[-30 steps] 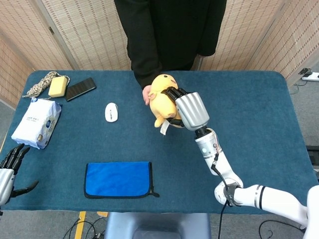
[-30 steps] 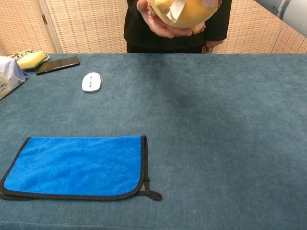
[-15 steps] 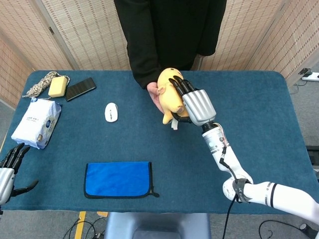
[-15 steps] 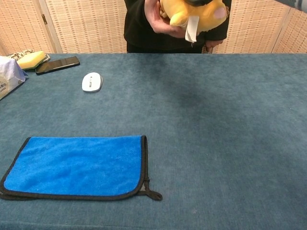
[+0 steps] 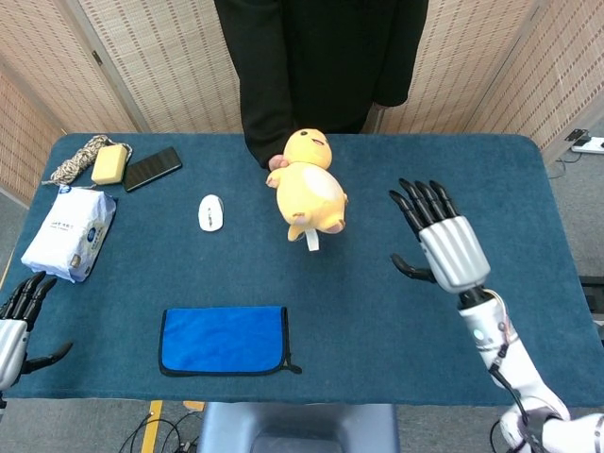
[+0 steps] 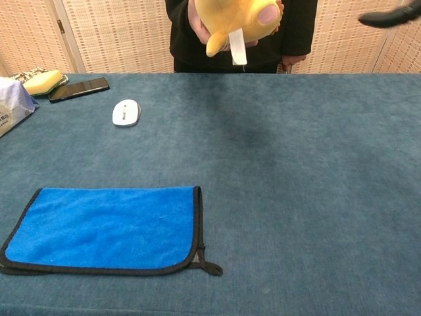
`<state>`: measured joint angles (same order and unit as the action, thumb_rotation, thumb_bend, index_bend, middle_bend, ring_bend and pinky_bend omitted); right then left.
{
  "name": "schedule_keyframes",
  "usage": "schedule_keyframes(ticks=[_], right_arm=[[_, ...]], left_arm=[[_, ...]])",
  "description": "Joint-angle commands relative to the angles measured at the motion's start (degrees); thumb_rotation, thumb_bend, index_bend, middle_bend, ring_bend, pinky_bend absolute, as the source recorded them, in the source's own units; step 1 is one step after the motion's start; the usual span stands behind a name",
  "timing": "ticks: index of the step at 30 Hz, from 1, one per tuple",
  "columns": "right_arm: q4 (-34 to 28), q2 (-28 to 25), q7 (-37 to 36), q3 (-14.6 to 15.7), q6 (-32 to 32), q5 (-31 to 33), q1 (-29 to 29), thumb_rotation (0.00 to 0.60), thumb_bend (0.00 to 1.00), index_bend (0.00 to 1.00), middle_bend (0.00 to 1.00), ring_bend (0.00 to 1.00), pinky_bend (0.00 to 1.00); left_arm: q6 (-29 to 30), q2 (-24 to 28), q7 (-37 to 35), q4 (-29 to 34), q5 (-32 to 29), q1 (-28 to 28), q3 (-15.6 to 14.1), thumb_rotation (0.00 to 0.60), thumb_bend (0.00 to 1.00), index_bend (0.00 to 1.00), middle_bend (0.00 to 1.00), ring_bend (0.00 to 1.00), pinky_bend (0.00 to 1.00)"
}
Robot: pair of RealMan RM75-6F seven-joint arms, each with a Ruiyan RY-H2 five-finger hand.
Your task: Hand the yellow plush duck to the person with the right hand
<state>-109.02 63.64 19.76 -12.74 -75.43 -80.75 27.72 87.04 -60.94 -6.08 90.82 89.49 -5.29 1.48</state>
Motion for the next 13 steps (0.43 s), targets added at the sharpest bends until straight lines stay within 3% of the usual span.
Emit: schedule_keyframes(ticks=[1,7,13], right_arm=[[9.99,-0.59,-9.95,12.05,-13.48,-13.2,-13.32,0.6,0.2,0.0,0.0,0.0,0.0],[20.04,2.71,-17.63,14.79,-16.89,-13.14,-18.4,0.6,0.21,0.0,0.0,0.0,0.0],[20.42,2.08,-19.97,14.5,-15.47,-11.81,-19.11,0.6,0.23,0.0,0.0,0.0,0.0]], left_arm=[[1.29,-0.22,0.61,0.24,0.96,0.32,0.0,0.6,0.24,0.0,0.05,0.06,0.26],[4.78,-1.11,1.96,-0.07,3.88,1.28,-0.38,0.6,0.24,0.0,0.05,0.06,0.26],[6.12,-1.43,3.46,0.09,4.43,2.1,-0.66,0.6,0.24,0.0,0.05,0.06,0.26]])
